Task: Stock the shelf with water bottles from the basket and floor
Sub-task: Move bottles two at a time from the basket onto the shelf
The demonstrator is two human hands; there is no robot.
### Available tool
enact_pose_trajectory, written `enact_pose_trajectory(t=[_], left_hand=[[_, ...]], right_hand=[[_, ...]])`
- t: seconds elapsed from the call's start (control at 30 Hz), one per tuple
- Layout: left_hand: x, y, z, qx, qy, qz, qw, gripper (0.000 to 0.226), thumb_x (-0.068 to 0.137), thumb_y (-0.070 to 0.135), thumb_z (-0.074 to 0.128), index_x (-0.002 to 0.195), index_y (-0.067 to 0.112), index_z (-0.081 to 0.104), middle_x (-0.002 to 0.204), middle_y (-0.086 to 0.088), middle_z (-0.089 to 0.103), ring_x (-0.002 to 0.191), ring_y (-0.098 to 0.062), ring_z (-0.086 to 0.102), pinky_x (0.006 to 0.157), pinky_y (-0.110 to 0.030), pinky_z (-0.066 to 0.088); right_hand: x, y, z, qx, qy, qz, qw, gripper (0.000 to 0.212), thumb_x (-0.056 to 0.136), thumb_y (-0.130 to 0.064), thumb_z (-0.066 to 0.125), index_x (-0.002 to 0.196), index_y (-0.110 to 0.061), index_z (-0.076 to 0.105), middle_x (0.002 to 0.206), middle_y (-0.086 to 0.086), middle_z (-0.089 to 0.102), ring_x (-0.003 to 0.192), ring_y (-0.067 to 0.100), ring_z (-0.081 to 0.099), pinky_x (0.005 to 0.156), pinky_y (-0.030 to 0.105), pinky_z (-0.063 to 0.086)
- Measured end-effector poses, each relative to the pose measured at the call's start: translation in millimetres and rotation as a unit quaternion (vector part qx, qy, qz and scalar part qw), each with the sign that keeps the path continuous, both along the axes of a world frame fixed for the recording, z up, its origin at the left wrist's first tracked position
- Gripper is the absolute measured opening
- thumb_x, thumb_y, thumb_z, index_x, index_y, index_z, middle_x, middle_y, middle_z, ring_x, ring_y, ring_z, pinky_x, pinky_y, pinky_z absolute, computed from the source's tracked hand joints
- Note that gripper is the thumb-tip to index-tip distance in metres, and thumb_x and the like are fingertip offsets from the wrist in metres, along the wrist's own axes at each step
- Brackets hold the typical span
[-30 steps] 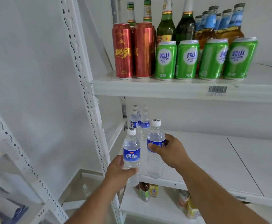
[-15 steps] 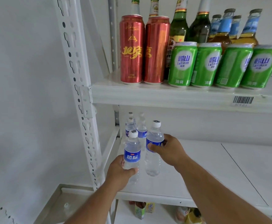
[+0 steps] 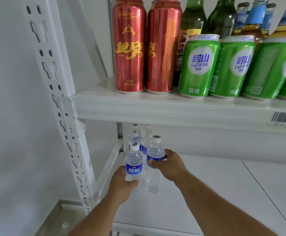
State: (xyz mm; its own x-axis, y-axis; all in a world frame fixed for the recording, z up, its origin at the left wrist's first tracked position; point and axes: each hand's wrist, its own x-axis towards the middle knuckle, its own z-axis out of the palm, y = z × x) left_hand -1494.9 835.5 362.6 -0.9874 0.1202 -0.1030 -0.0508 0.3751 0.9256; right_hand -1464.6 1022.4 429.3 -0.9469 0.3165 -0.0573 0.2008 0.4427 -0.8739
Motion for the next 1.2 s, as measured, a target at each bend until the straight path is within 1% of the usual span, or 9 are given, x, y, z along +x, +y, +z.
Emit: enact_pose_trajectory(t=[0.1,0.27,0.47,0.57,0.7,0.87,1.03,1.13,1.2], left_hand=[[-16.0,7.8,-8.6,-0.002,-0.001,0.006,1.000,0.051,0.071,0.017,0.084,0.113,0.023,0.057,0.108,0.005,0.065,0.097,-0.015,0.064,0.079,-0.027,0.049],[-40.1,14.6,-18.7,-0.026,0.002,0.006,1.000,0.053,0.071,0.023,0.085,0.115,0.024,0.056,0.108,0.005,0.066,0.094,-0.014,0.065,0.082,-0.030,0.053],[-61.8,18.6,-30.4,-0.036,0.005,0.011,0.999,0.055,0.071,0.025,0.086,0.117,0.024,0.056,0.111,0.005,0.065,0.098,-0.017,0.064,0.087,-0.032,0.053],[-70.3,20.8,-35.5,-0.025,0.007,0.013,1.000,0.053,0.070,0.019,0.086,0.114,0.024,0.056,0.110,0.003,0.066,0.095,-0.016,0.065,0.084,-0.031,0.053],[-79.5,24.4,-40.9,-0.015,0.009,0.012,1.000,0.055,0.070,0.014,0.085,0.116,0.021,0.056,0.109,0.004,0.065,0.096,-0.017,0.064,0.082,-0.029,0.051],[-90.2,27.5,-43.7,-0.008,0.019,0.006,1.000,0.051,0.072,0.008,0.083,0.109,0.025,0.052,0.101,0.008,0.061,0.093,-0.016,0.062,0.078,-0.024,0.044],[-99.9,26.8,-48.4,-0.008,0.017,0.001,1.000,0.054,0.070,0.007,0.083,0.116,0.018,0.057,0.106,0.004,0.064,0.097,-0.018,0.064,0.077,-0.024,0.045],[-101.5,26.6,-50.4,0.001,0.011,-0.001,1.000,0.053,0.072,0.004,0.082,0.114,0.020,0.053,0.104,0.006,0.062,0.089,-0.007,0.060,0.071,-0.019,0.044],[-101.0,26.9,-52.4,0.005,0.006,-0.003,1.000,0.054,0.073,0.003,0.081,0.116,0.020,0.052,0.106,0.005,0.059,0.089,-0.008,0.057,0.074,-0.022,0.044]], right_hand=[[-14.2,3.9,-6.3,0.020,-0.014,-0.009,1.000,0.042,0.077,-0.040,0.080,0.114,-0.029,0.063,0.097,-0.013,0.066,0.089,0.012,0.065,0.066,0.025,0.051],[-37.2,7.6,-16.5,0.053,-0.039,-0.014,0.998,0.041,0.078,-0.044,0.078,0.113,-0.031,0.059,0.096,-0.012,0.063,0.087,0.016,0.065,0.079,0.037,0.059],[-56.5,6.1,-34.4,0.060,-0.056,-0.016,0.997,0.047,0.078,-0.046,0.078,0.118,-0.030,0.058,0.098,-0.010,0.065,0.088,0.018,0.066,0.078,0.036,0.058],[-63.4,4.6,-40.4,0.065,-0.067,-0.012,0.996,0.048,0.079,-0.046,0.078,0.119,-0.031,0.058,0.103,-0.008,0.066,0.092,0.019,0.066,0.082,0.037,0.058],[-70.8,3.5,-47.4,0.061,-0.074,-0.008,0.995,0.046,0.079,-0.045,0.078,0.119,-0.030,0.058,0.103,-0.008,0.067,0.092,0.020,0.066,0.083,0.037,0.057],[-79.4,3.6,-53.7,0.059,-0.075,-0.007,0.995,0.043,0.080,-0.043,0.078,0.116,-0.029,0.059,0.102,-0.007,0.067,0.091,0.021,0.066,0.082,0.036,0.056],[-87.2,3.0,-58.8,0.050,-0.070,-0.008,0.996,0.037,0.081,-0.040,0.078,0.107,-0.029,0.056,0.097,-0.007,0.064,0.091,0.023,0.067,0.081,0.037,0.056],[-91.8,1.7,-60.9,0.050,-0.064,-0.011,0.997,0.037,0.080,-0.040,0.079,0.106,-0.029,0.056,0.096,-0.006,0.065,0.091,0.023,0.067,0.082,0.039,0.058],[-94.2,1.1,-61.8,0.051,-0.064,-0.013,0.997,0.035,0.079,-0.039,0.079,0.102,-0.030,0.054,0.094,-0.007,0.064,0.090,0.023,0.067,0.082,0.039,0.058]])
